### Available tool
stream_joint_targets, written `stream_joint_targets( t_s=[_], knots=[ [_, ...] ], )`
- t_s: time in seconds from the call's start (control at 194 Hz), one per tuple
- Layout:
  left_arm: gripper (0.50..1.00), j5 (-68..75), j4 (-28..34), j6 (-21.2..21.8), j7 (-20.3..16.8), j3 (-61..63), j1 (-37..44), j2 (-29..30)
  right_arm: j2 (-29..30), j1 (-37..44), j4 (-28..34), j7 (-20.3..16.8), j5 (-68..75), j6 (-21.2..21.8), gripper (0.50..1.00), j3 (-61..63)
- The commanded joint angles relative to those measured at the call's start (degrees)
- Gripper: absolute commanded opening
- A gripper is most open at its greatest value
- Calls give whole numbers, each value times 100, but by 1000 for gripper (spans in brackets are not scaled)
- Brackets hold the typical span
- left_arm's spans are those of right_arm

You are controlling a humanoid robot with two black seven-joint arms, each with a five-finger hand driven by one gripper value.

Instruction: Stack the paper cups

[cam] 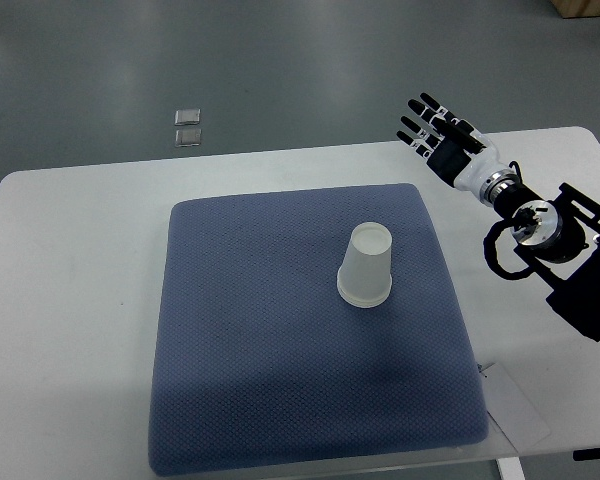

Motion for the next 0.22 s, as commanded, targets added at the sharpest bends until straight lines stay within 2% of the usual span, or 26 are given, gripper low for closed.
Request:
stream_joint_targets(
  t_s=[0.0,0.217],
  knots=[
    [1000,0,0,0,2,0,4,0,1,-3,-10,0,1,9,913,0],
    [1000,0,0,0,2,0,-5,0,1,-12,-63,70,-8,18,913,0]
  ],
)
